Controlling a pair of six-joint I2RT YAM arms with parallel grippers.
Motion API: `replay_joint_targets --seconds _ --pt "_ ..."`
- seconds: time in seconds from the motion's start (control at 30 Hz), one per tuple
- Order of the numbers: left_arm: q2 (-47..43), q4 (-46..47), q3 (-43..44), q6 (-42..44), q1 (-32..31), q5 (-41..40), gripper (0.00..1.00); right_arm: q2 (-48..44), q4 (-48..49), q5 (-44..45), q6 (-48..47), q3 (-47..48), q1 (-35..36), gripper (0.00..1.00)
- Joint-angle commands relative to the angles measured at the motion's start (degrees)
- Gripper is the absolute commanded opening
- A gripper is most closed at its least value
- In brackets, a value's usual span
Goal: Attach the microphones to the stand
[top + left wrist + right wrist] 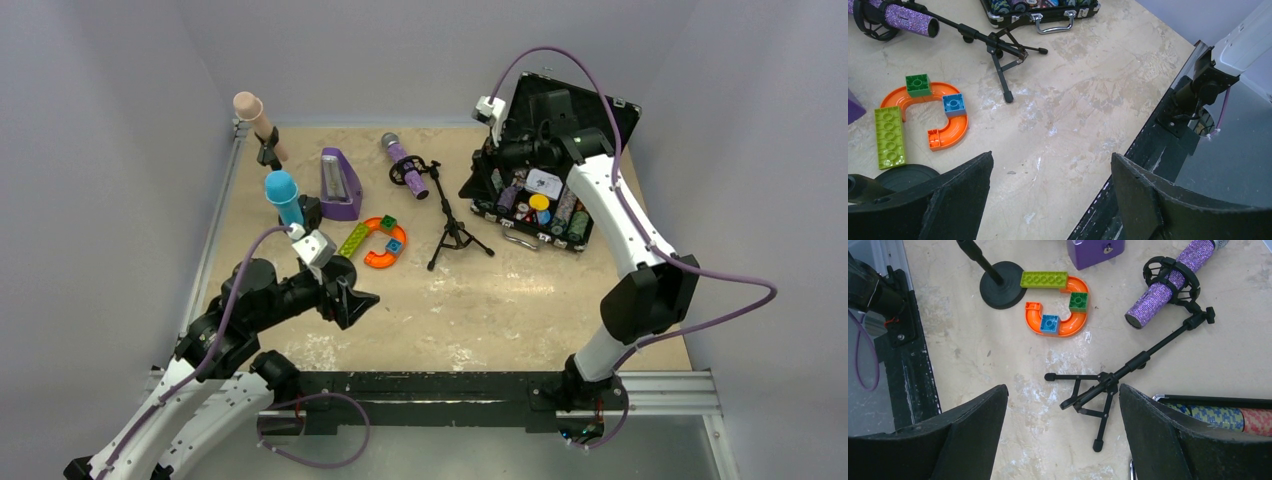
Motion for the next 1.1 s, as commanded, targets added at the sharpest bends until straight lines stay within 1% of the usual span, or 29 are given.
replay_joint_targets --seconds 0.0,0.23,0.4,0.5,0.57,0.67,0.83,0.97,1.07 --pt "-0.44 0.42 0.05 1.67 0.32 0.84 0.91 1.1 -0.67 0.61 0.55 4.04 0.53 0.85" --pt "-1.66 0.38 -0.06 2.1 0.33 -0.85 0.9 4.09 -0.79 1.67 1.3 7.18 0.65 0.85" --pt "-2.89 0.76 -0.21 2.51 0.28 -2.02 0.9 6.95 3.92 1.69 6.76 8.09 0.78 0.85" --pt "-3.16 0.75 -0.42 2.42 0.3 -2.19 0.9 10.02 6.54 2.76 11.31 10.39 1.14 0.84" --pt "-3.26 0.68 -0.55 2.38 0.34 -2.09 0.9 13.13 7.28 4.53 13.43 12.5 1.65 0.83" --pt "-3.19 0.67 -0.56 2.38 0.32 -2.05 0.9 18.6 6.5 9.42 16.54 16.84 2.7 0.8" --pt "-3.1 0.6 -0.49 2.63 0.28 -2.26 0.9 28.48 4.3 16.63 19.17 23.64 3.63 0.76" --pt "-3.19 0.49 -0.51 2.73 0.34 -2.5 0.9 34.53 2.91 19.62 20.71 27.21 3.7 0.71" --pt "-3.17 0.65 -0.56 2.79 0.3 -2.61 0.9 37.56 1.7 19.9 21.91 28.4 3.79 0.67"
